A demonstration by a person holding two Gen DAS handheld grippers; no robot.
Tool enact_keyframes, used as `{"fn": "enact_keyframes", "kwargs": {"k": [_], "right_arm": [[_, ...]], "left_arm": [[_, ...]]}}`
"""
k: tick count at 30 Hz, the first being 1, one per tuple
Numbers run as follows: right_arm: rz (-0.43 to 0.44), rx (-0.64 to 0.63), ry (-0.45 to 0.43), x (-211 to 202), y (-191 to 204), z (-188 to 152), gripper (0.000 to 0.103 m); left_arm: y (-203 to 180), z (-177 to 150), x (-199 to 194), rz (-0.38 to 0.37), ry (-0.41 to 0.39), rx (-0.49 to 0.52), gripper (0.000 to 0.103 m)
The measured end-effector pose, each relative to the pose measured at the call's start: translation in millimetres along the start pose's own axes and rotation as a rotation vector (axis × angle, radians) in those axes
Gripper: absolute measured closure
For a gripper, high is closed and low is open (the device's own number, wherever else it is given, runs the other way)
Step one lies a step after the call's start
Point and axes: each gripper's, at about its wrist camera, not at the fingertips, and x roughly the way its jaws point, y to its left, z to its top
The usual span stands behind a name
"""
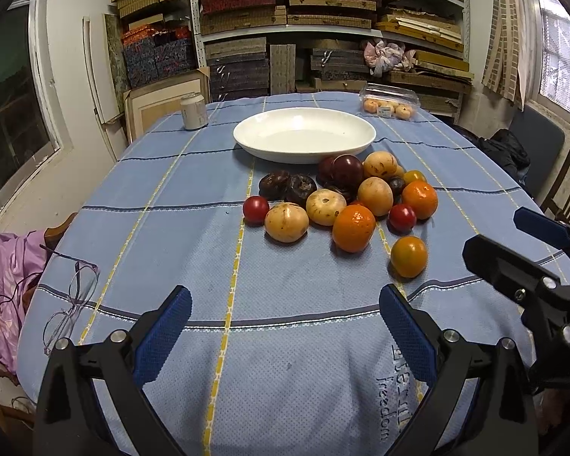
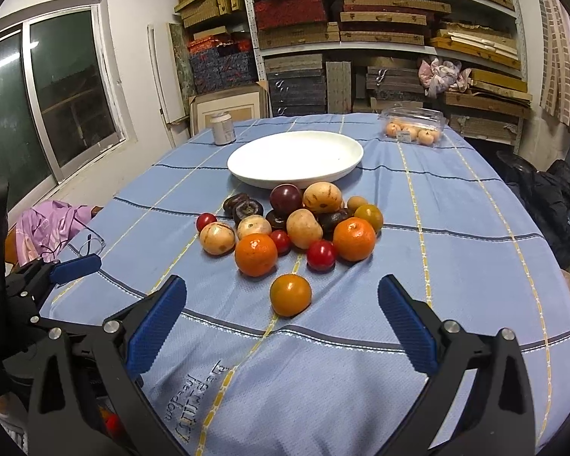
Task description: Organize fruits
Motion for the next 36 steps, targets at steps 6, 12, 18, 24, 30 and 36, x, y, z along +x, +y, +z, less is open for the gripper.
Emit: {"fn": "enact_keyframes", "kwargs": {"k": [6,12,18,24,30,36], "right_arm": [[-0.006,0.016,-0.003,1.0,-6.6,3.0,0.004],[-0.006,0.022,-0.005,1.4,-8.5,4.4,0.004],[-0.006,0.015,-0.003,1.7,-6.4,5.2,0.004],[-0.005,0.014,-0.003,1.4,-5.7,5.1,0.004],[-0.006,0.011,-0.003,1.3,-3.9,4.7,0.004],[-0.007,0.01,-0.003,0.9,-2.9,4.5,0.004]], "left_arm": [[2.4,2.0,6.6,0.008,0.012,-0.008,0.003],[5.3,1.4,10.1,0.008,0.023,-0.017,0.003],[5.9,1.4,10.3,0.008,0.022,-0.018,0.003],[5.9,1.4,10.4,0.008,0.022,-0.018,0.003],[6.7,0.9,10.7,0.009,0.023,-0.02,0.003],[7.3,-1.5,10.7,0.012,0.029,-0.024,0.003]]}}
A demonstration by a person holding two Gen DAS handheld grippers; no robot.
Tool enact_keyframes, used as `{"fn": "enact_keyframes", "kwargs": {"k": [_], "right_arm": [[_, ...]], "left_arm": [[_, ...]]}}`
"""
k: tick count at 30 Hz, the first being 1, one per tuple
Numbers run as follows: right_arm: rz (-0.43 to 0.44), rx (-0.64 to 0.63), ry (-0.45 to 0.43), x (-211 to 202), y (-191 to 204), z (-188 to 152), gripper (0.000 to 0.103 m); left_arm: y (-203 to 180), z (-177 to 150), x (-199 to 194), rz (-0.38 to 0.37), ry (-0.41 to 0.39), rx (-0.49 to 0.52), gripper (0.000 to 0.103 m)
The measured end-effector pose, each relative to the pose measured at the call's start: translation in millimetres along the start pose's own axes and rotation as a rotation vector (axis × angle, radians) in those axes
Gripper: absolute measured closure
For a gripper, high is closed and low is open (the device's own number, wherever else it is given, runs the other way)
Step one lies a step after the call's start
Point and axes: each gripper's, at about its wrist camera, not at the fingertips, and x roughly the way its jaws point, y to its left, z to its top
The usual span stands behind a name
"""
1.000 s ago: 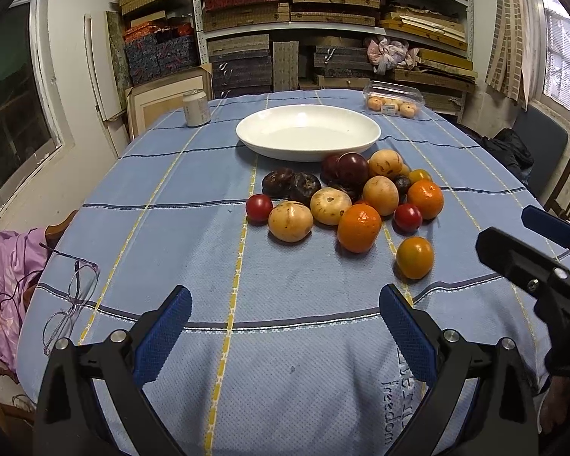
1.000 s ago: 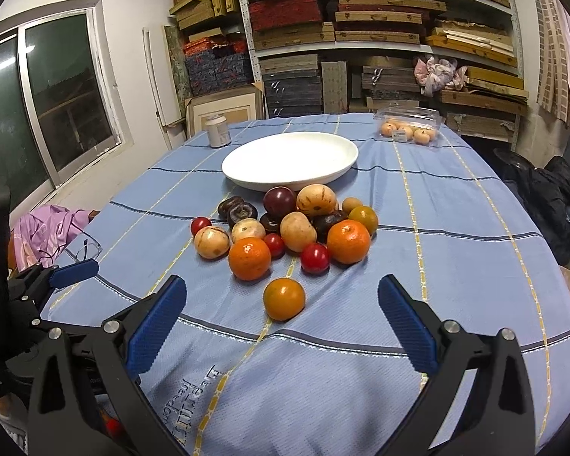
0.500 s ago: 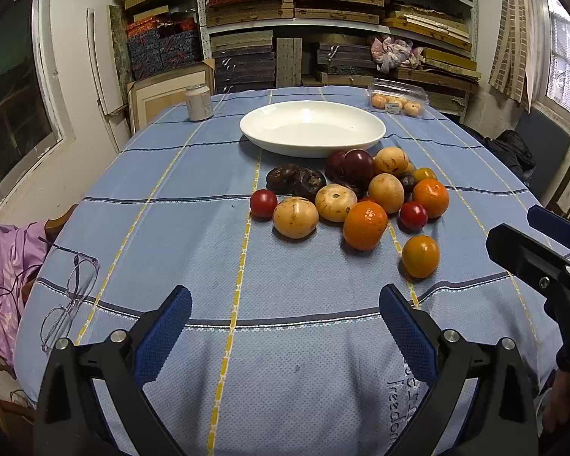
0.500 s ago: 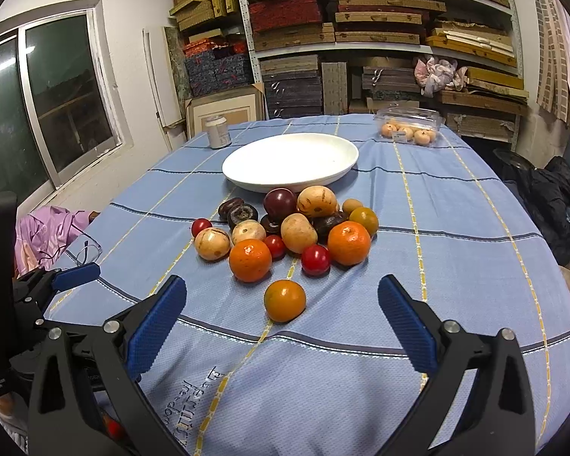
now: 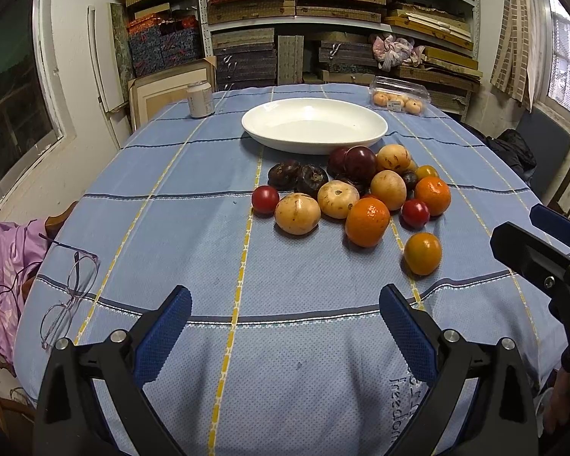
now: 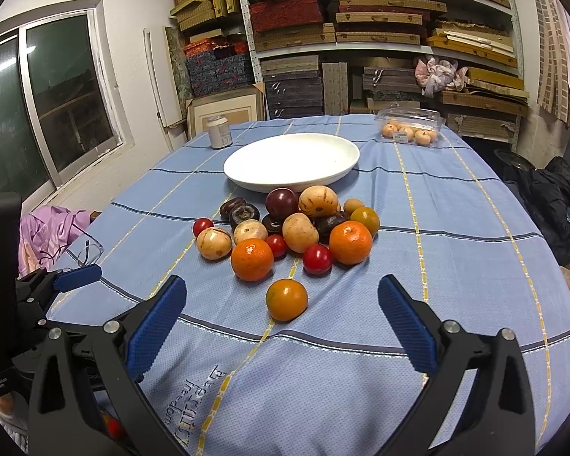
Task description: Organize fruits
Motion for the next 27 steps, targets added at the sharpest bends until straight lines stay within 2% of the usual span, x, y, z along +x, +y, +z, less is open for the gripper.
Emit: {"fn": "enact_keyframes", "kwargs": {"k": [24,27], "right_arm": [[0.004,0.013,0.009,4,-2,-5,0.004],[-0.001,0.002,0.031,10,-1,-7,0.004]], "left_arm": [[-1,-1,8,-0.005,0.03,-0.003,0.003],[3,-2,13,-0.004,0.04,-0.007,0.003]]}}
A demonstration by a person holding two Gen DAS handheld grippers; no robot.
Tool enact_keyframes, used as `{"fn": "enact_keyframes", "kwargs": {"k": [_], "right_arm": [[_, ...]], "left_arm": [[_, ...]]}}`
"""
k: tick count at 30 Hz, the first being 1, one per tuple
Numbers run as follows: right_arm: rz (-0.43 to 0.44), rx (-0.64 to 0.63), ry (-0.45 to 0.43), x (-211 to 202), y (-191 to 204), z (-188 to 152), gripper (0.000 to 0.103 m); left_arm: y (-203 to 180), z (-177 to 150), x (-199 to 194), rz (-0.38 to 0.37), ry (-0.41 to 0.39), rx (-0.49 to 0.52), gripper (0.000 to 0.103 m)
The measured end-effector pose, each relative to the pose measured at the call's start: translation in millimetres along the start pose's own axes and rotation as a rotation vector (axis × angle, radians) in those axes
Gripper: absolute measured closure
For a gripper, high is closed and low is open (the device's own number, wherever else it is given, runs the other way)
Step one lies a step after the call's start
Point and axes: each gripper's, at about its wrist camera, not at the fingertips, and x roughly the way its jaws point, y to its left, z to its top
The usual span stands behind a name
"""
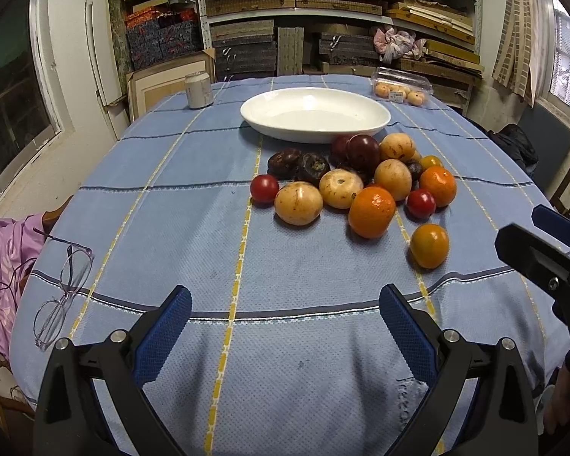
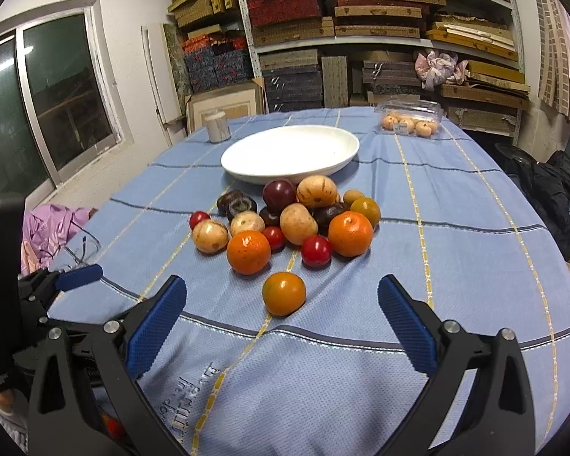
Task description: Organize fruits
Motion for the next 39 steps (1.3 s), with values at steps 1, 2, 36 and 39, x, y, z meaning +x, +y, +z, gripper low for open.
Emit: {"fn": "enact_keyframes", "kwargs": {"k": [1,2,36,39], "right_arm": [[-0.008,-0.004,0.01,4,-1,-1,0.004],[-0.02,-0.009,0.024,8,-1,-1,0.004],[0.068,-0.01,0.185,89,-19,1,0.064],[0.061,0.0,0.18,87,-25,1,0.065]], "left_arm": [[2,0,3,0.004,0.007,-0.002,0.003],[4,-1,7,0.009,0.015,-0.003,0.003],[22,24,65,-0.099,0.105,-0.01,0.003],[13,33,59,-0.15,0.085,0.008,0.003]]}}
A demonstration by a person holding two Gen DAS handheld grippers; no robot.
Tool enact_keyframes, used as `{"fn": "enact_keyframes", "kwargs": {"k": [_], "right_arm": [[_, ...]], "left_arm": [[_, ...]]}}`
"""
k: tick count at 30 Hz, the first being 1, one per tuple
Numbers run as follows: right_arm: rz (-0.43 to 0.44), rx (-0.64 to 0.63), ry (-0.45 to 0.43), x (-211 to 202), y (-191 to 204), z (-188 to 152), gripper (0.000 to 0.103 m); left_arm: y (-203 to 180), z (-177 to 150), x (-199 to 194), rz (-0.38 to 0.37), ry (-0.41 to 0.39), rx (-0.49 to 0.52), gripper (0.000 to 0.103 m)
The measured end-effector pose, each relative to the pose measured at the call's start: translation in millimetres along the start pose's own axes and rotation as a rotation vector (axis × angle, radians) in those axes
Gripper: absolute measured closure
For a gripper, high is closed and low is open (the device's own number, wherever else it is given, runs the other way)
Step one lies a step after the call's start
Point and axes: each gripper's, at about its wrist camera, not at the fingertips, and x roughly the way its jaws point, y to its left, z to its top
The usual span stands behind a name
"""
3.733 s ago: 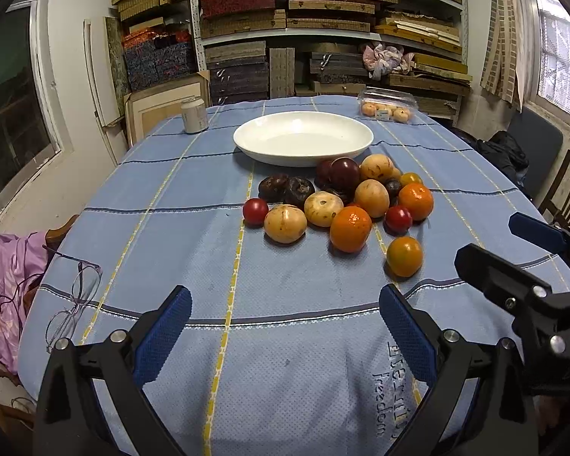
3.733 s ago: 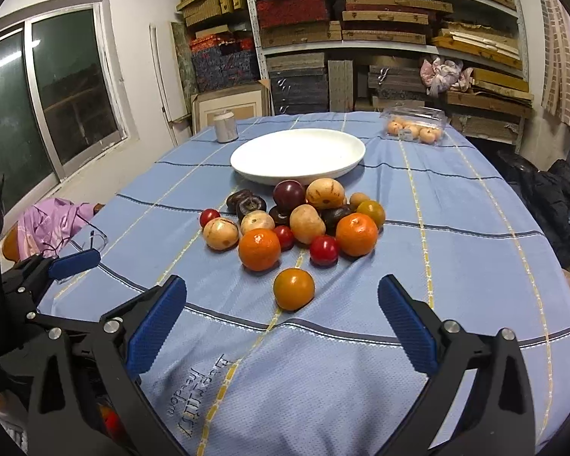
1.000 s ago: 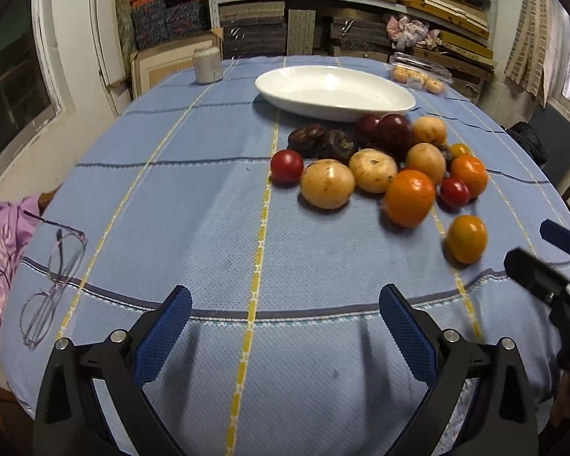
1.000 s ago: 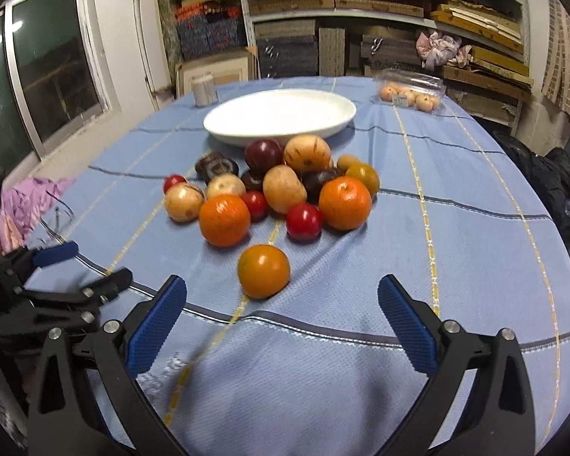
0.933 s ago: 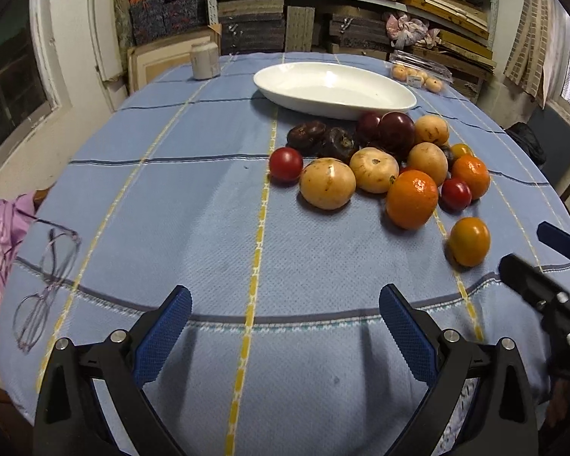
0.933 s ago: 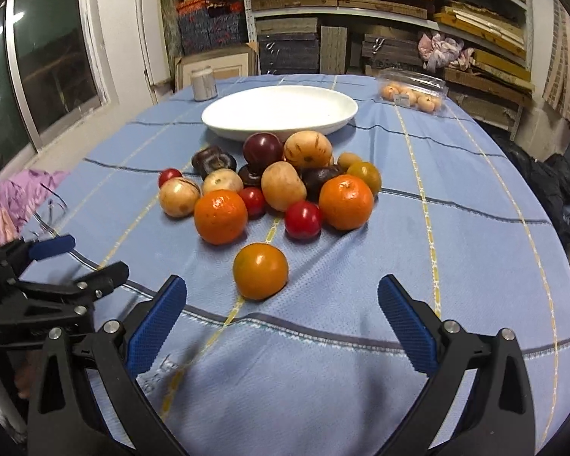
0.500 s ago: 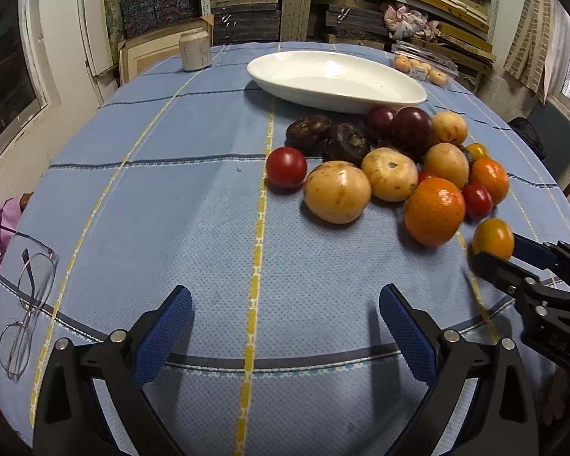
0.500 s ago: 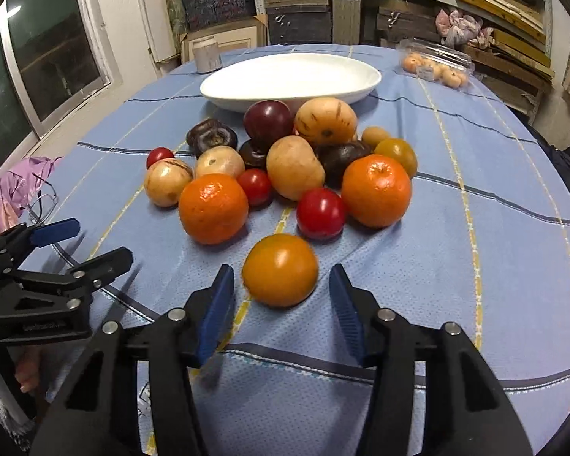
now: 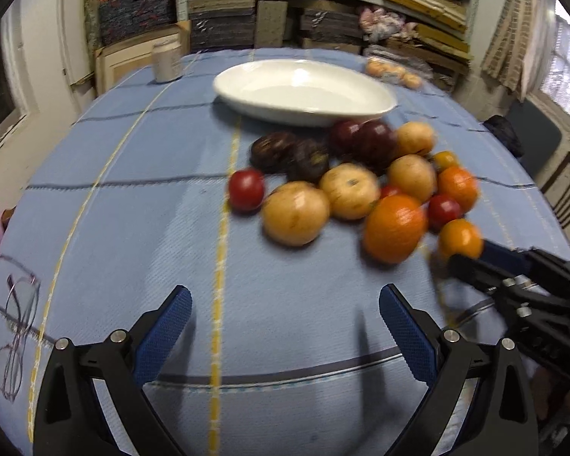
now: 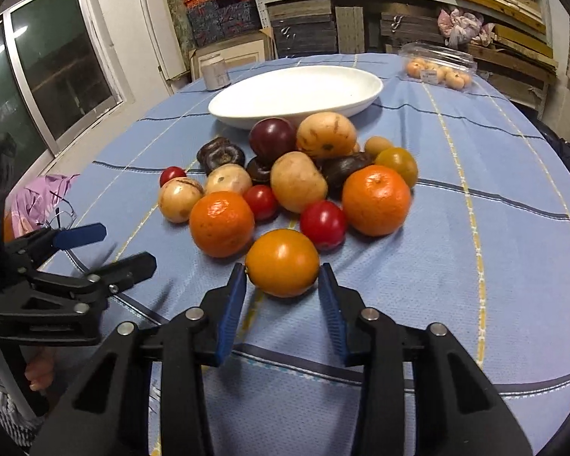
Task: Organize fruits
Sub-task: 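Close the left tool on the orange tangerine at the pile's edge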
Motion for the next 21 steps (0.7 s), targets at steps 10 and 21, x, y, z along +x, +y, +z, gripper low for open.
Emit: {"fn": "enact_keyframes", "kwargs": {"k": [10,21], "right_arm": [[-0.014,0.037,0.035,2,-24,1,0.064],[-0.033,0.076,0.02,-4,-46,1,0.065]], "left_arm": [[-36,26,23,-0.176,0.018,0.065,0.007],[-51,32,53,-0.252,0.063,0.12,0.032]]}}
